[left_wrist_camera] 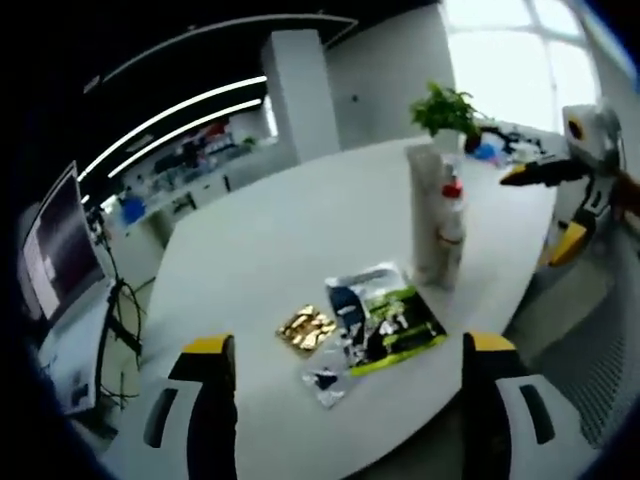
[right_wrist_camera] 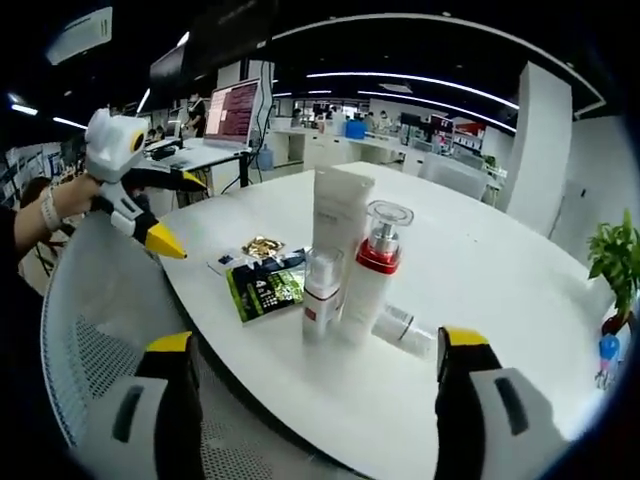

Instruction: Arrange the skincare products in the storage area until every visible bottle or jar stands upright without overlapping.

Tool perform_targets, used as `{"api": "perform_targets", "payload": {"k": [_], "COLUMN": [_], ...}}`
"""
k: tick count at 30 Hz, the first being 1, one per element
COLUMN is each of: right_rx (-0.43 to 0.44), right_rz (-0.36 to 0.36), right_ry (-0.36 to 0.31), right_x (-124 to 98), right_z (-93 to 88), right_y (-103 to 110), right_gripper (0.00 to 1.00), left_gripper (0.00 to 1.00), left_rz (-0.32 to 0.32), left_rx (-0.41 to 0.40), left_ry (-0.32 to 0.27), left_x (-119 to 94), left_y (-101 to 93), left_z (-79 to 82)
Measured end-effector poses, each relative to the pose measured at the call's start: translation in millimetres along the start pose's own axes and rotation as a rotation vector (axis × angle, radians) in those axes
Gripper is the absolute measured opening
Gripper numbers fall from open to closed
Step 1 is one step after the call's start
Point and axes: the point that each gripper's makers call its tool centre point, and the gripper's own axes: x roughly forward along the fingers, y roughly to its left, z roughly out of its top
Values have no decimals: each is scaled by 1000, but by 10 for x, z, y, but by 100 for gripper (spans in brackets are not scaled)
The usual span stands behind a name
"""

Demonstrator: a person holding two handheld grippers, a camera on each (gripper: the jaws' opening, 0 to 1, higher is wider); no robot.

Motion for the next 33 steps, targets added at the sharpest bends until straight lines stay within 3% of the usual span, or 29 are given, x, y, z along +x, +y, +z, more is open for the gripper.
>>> {"api": "perform_targets", "payload": {"k": [13, 21, 26, 30, 33], "right_rx": [-26, -40, 14, 7, -25], "right_rz": [-27, -18, 26, 34, 15], "right_ry": [-11, 23, 29, 54, 82], "right_x": [-15, 18, 27, 51, 72], "right_z": [-4, -42, -51, -82, -92], "right_y": [-32, -13, -28, -112, -227], "right_gripper": [99, 99, 99, 99, 99], "left_gripper": [94, 92, 92, 92, 92], "left_rz": [-26, 6, 20, -5, 2], "left_rx": [-1, 1, 9, -44, -40], "left_ry": [26, -17, -34, -42, -58], "left_x": [8, 55, 108, 156, 144], "left_y": [-25, 127, 180, 202, 211], "left_z": [-40, 3, 12, -1, 28]}}
